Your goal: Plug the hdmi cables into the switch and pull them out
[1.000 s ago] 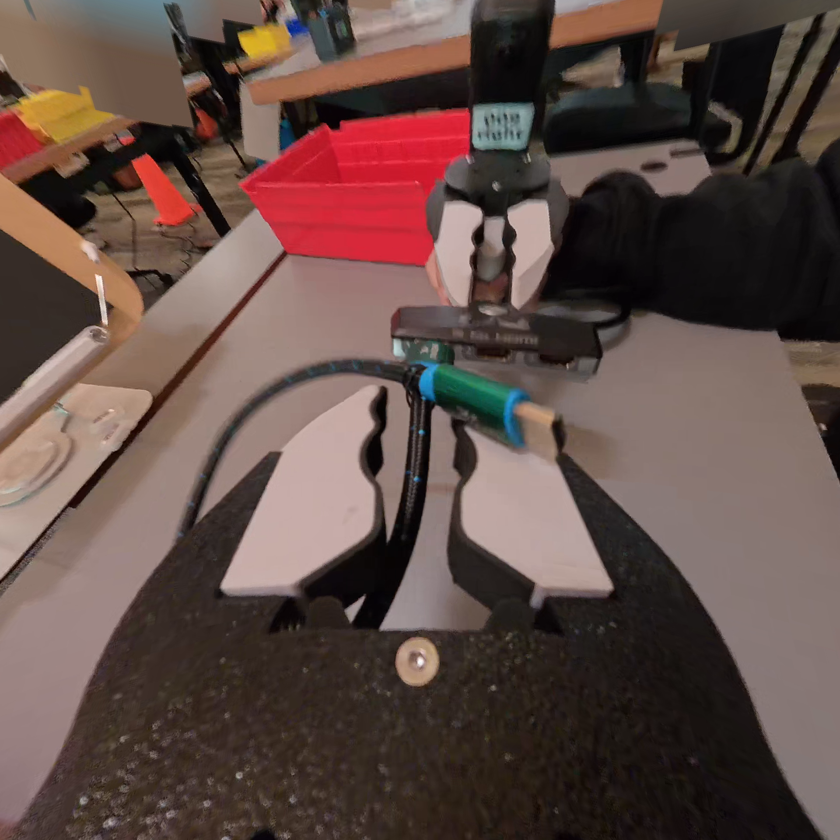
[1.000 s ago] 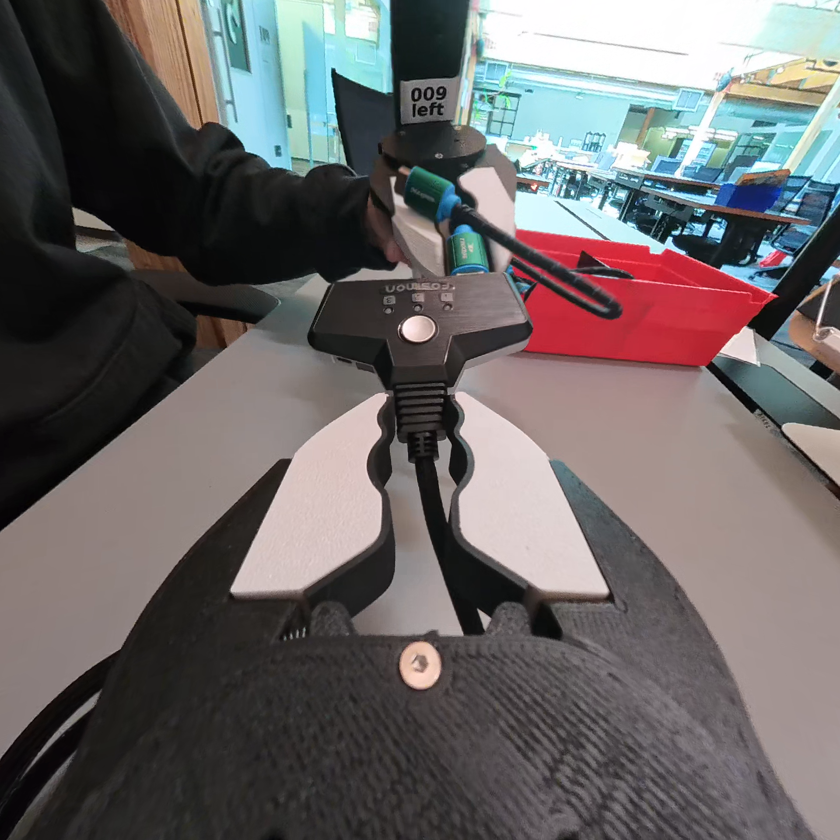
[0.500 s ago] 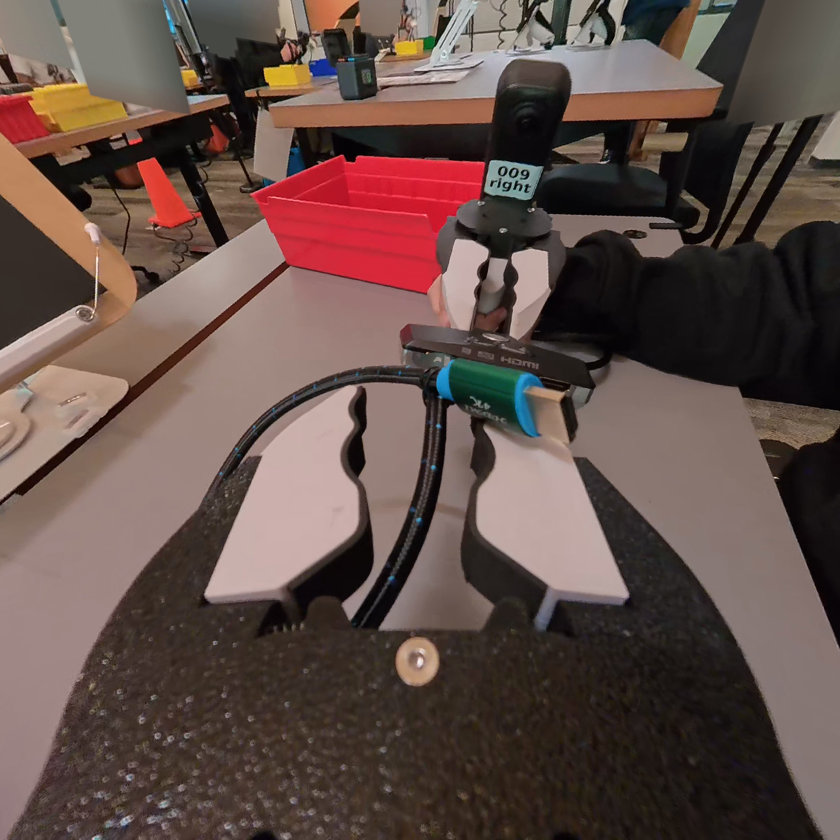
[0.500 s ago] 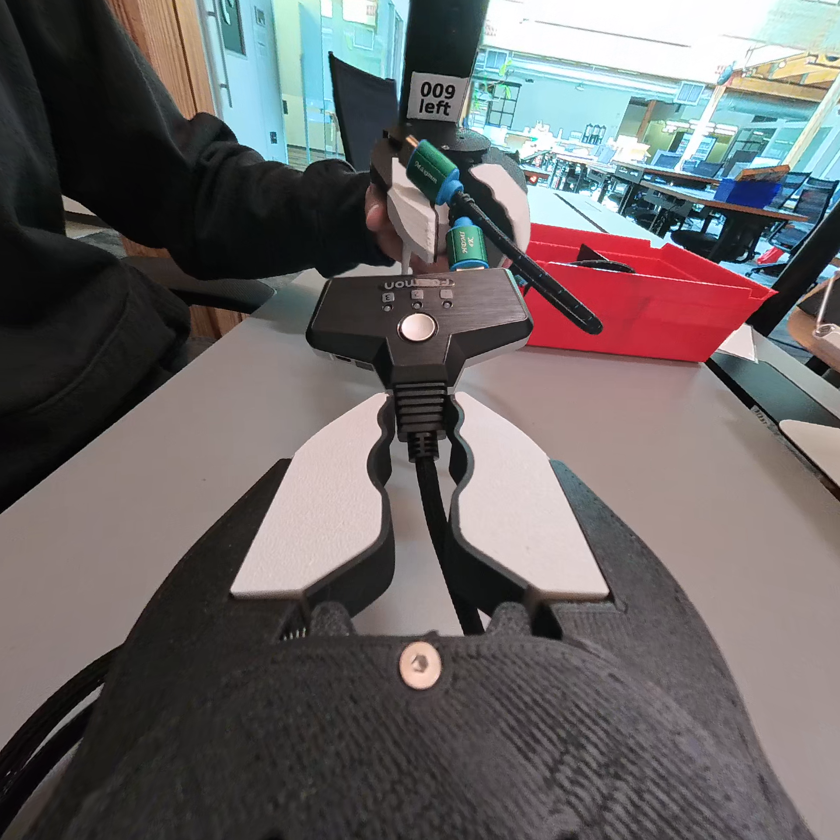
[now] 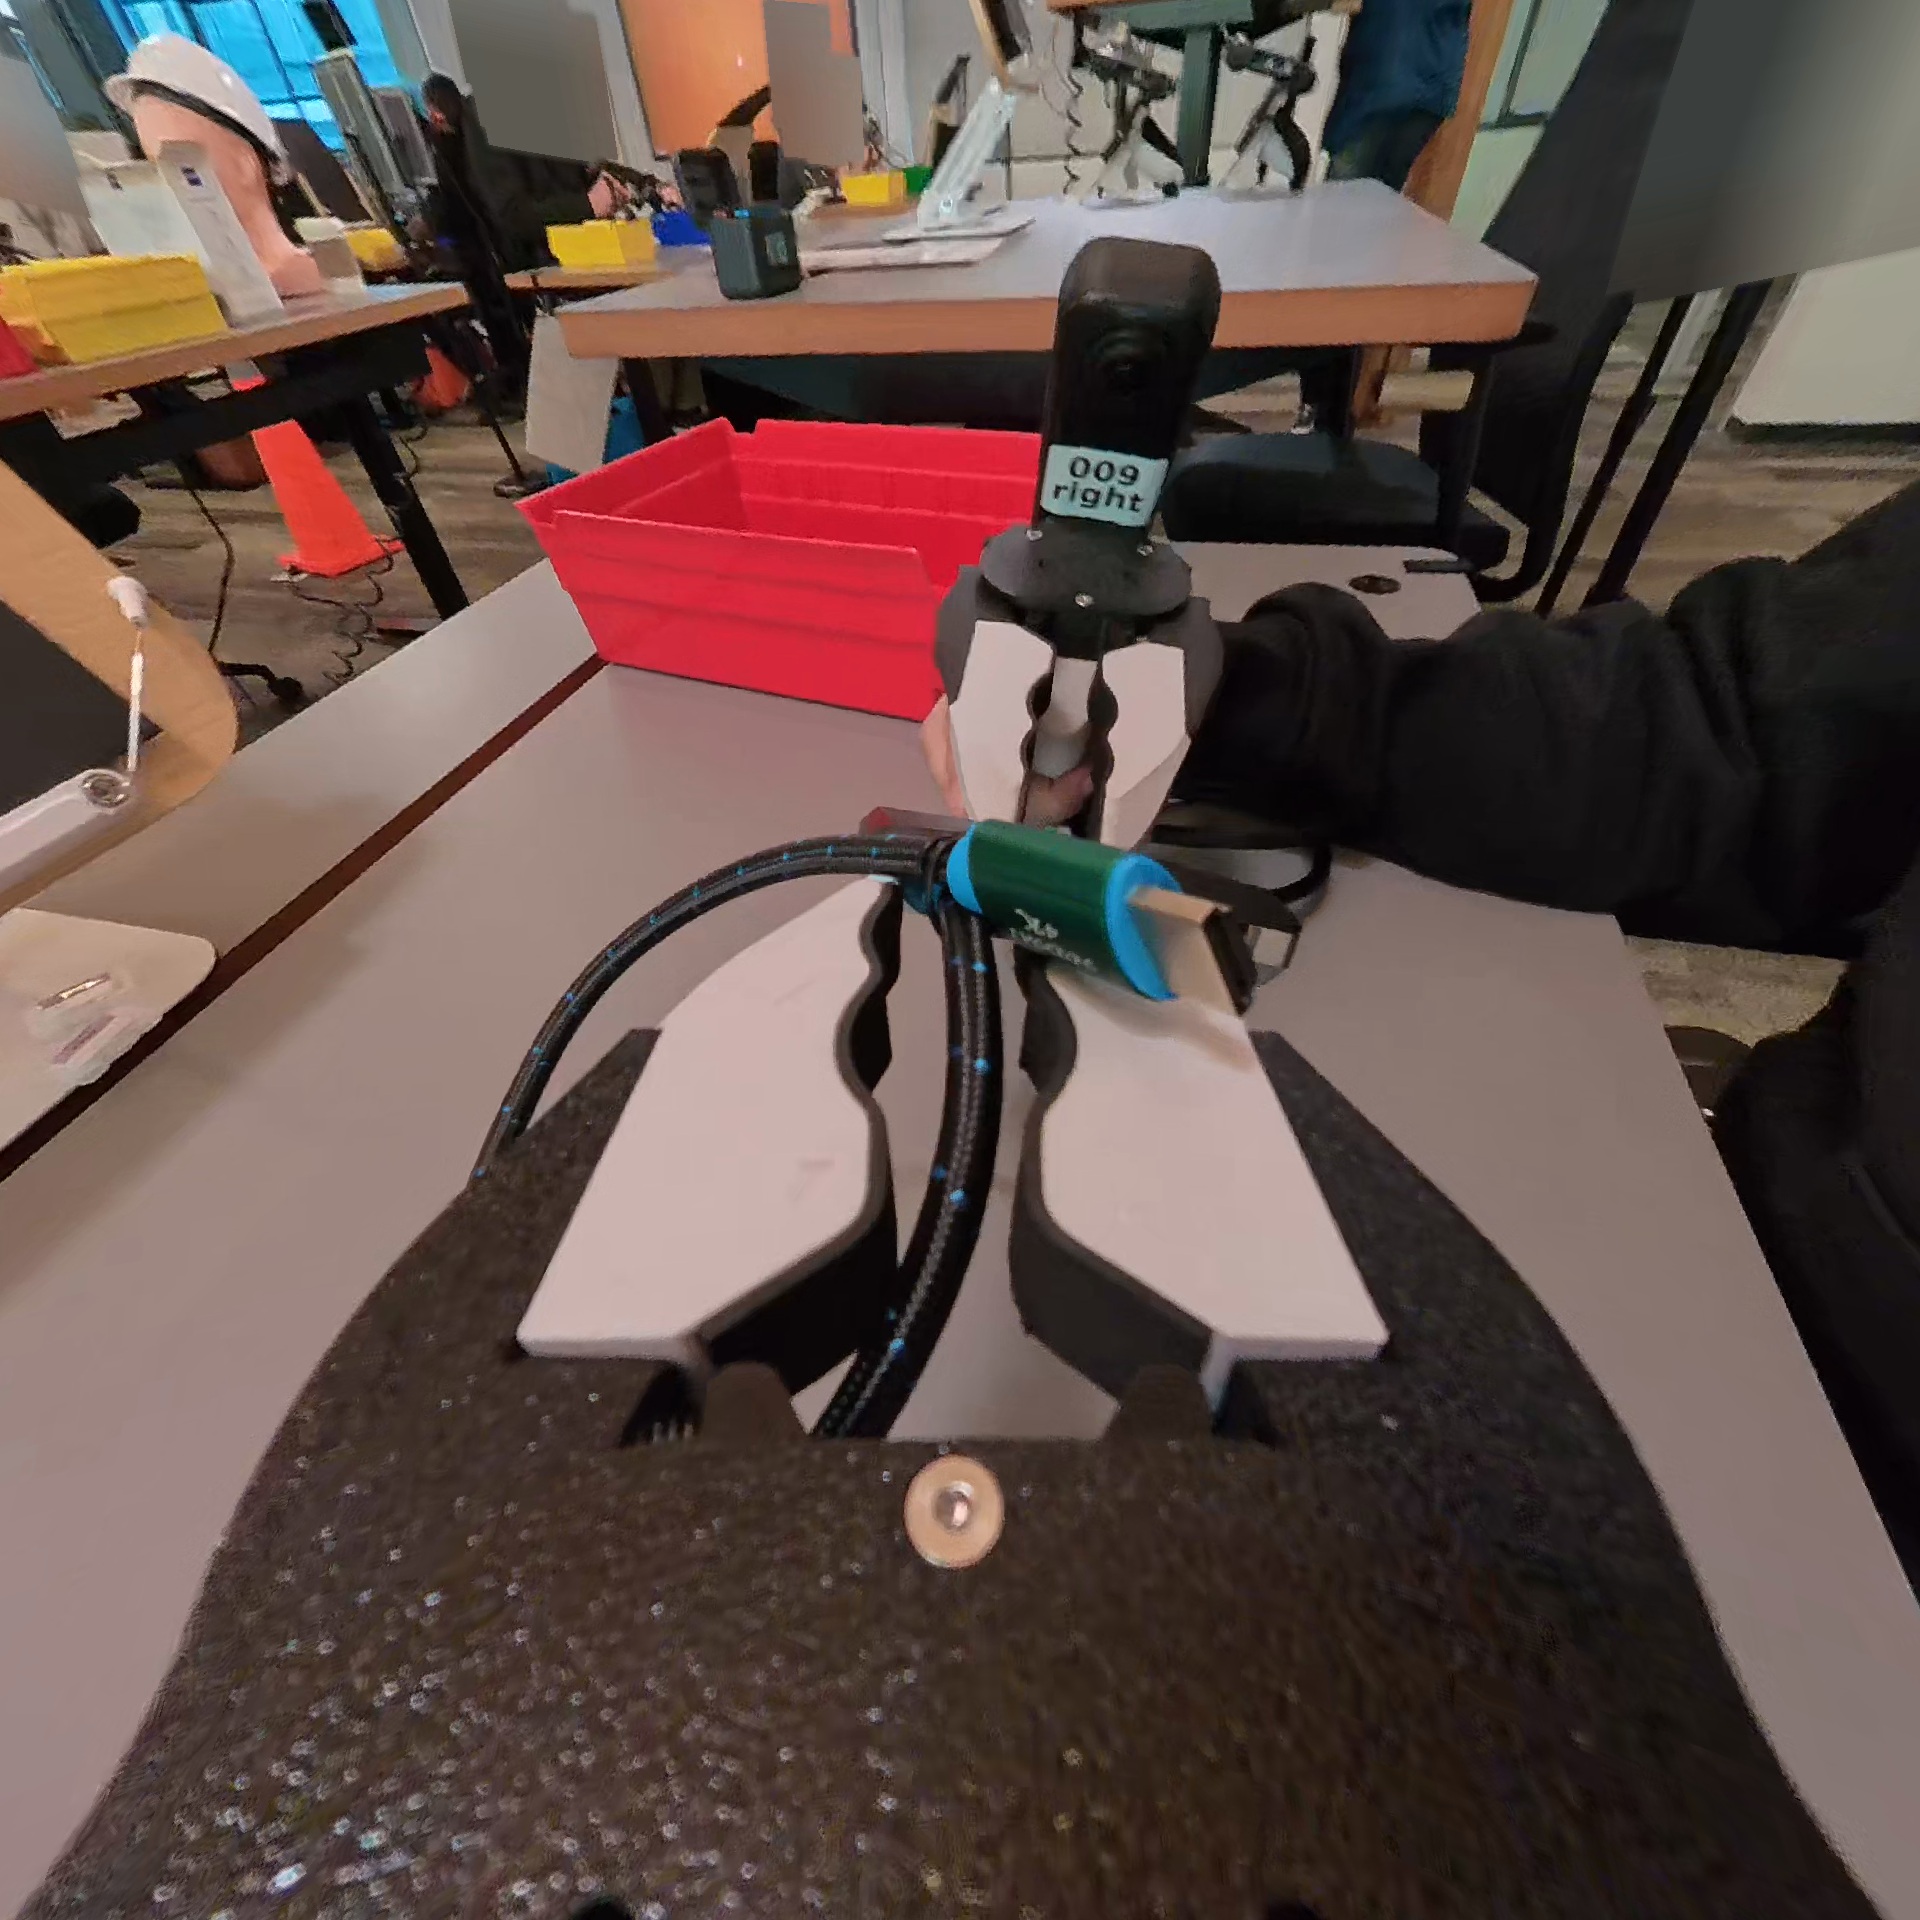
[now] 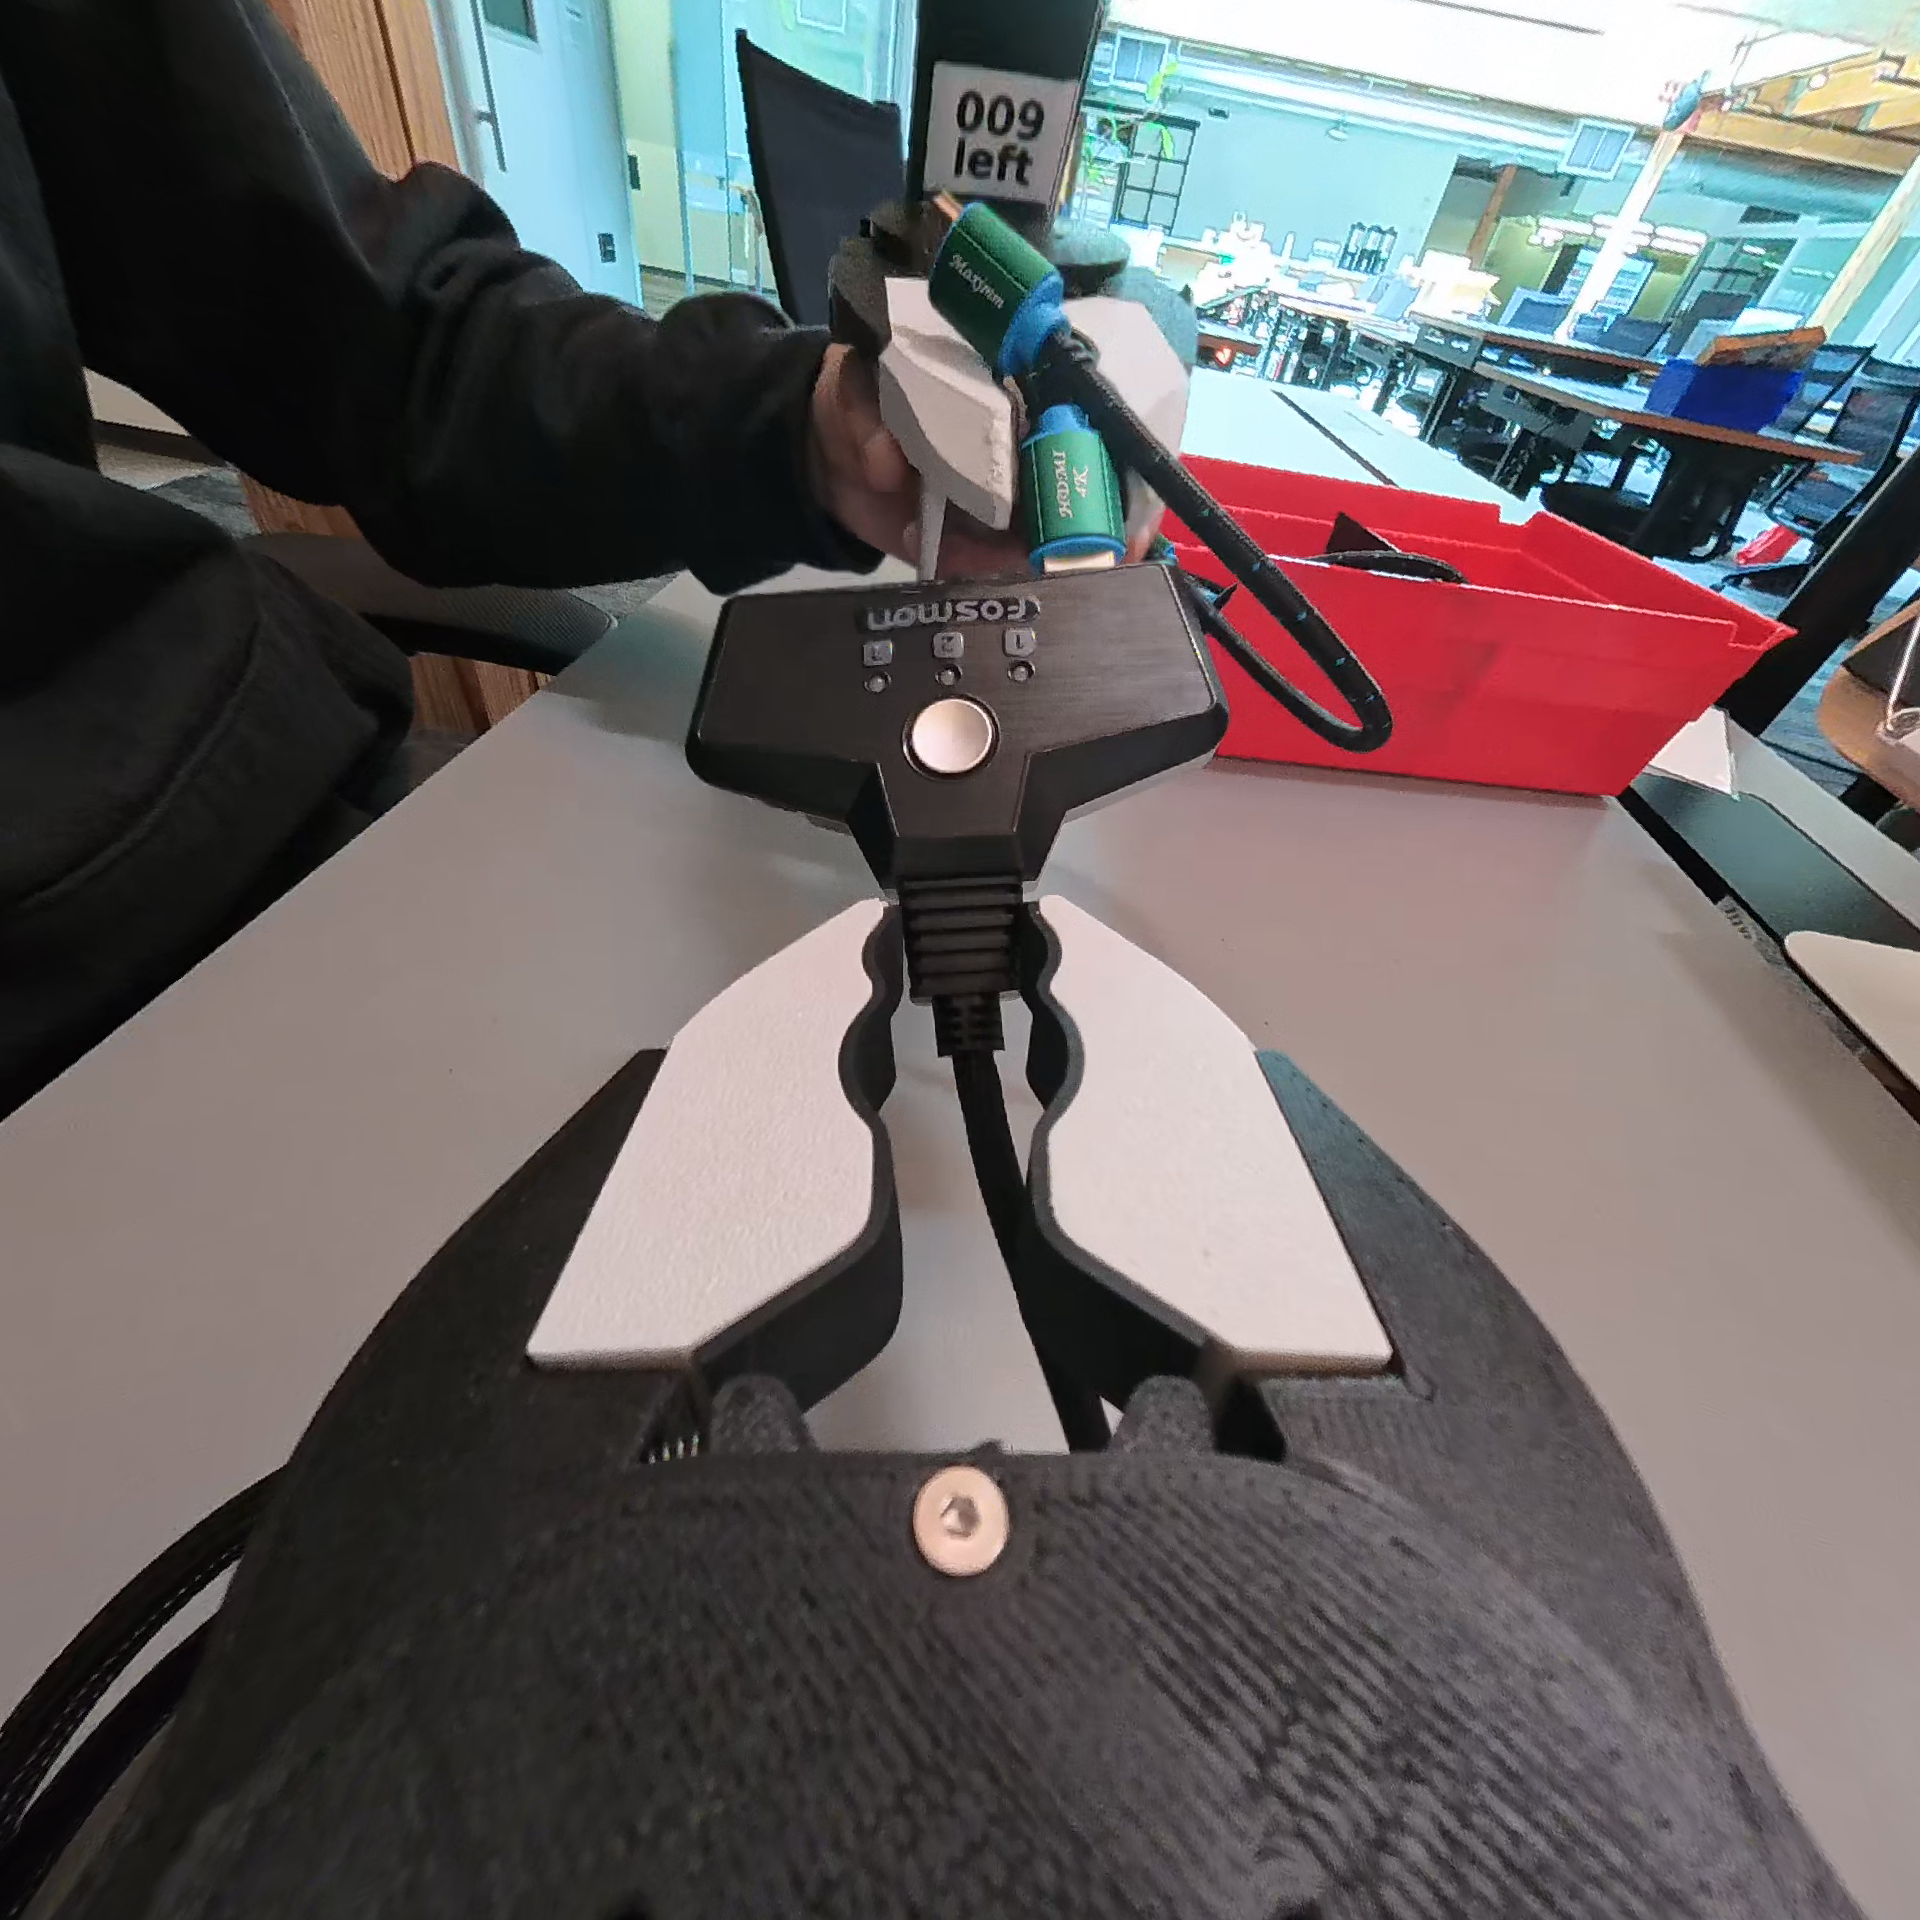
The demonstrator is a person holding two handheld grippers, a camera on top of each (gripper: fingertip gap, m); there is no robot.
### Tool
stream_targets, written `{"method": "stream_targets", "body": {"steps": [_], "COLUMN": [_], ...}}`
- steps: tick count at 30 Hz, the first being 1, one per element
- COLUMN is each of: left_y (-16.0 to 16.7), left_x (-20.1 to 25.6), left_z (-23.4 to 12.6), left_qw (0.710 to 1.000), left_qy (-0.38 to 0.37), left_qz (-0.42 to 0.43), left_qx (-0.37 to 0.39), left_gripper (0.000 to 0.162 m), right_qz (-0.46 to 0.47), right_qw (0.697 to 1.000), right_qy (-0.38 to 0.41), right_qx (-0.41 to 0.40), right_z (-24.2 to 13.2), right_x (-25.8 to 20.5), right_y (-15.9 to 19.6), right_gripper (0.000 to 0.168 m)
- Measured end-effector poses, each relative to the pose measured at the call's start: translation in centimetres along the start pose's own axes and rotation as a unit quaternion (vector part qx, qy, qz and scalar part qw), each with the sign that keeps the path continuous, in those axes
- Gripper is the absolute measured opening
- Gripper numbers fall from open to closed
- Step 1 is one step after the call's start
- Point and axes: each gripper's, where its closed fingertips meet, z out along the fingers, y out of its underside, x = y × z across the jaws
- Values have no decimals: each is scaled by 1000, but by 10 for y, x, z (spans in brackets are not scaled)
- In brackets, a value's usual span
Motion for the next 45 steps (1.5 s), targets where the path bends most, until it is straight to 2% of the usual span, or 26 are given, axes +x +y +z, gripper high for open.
{"method": "stream_targets", "body": {"steps": [6,12,23,27,31,35,40,45], "left_y": [8,6,22,24,19,-4,-3,-7], "left_x": [0,1,-6,-8,-8,-6,-6,-17], "left_z": [-1,-5,-4,-3,1,-6,-4,-9], "left_qw": [998,998,991,990,996,997,995,990], "left_qy": [1,12,23,24,17,31,20,0], "left_qz": [-3,-18,-65,-79,-54,-65,-70,-95], "left_qx": [-56,-66,-114,-110,-70,28,62,101], "left_gripper": [20,19,18,16,15,15,15,15], "right_qz": [-6,-9,-15,-8,-12,-1,3,4], "right_qw": [1000,1000,998,999,999,998,997,986], "right_qy": [-2,-9,-4,6,23,28,46,130], "right_qx": [-25,-10,-58,-51,-40,53,59,102], "right_z": [4,4,12,11,5,-2,-5,-28], "right_x": [-1,-4,-2,2,7,7,12,34], "right_y": [6,-2,10,10,8,-22,-22,-47], "right_gripper": [22,22,21,21,22,22,24,38]}}
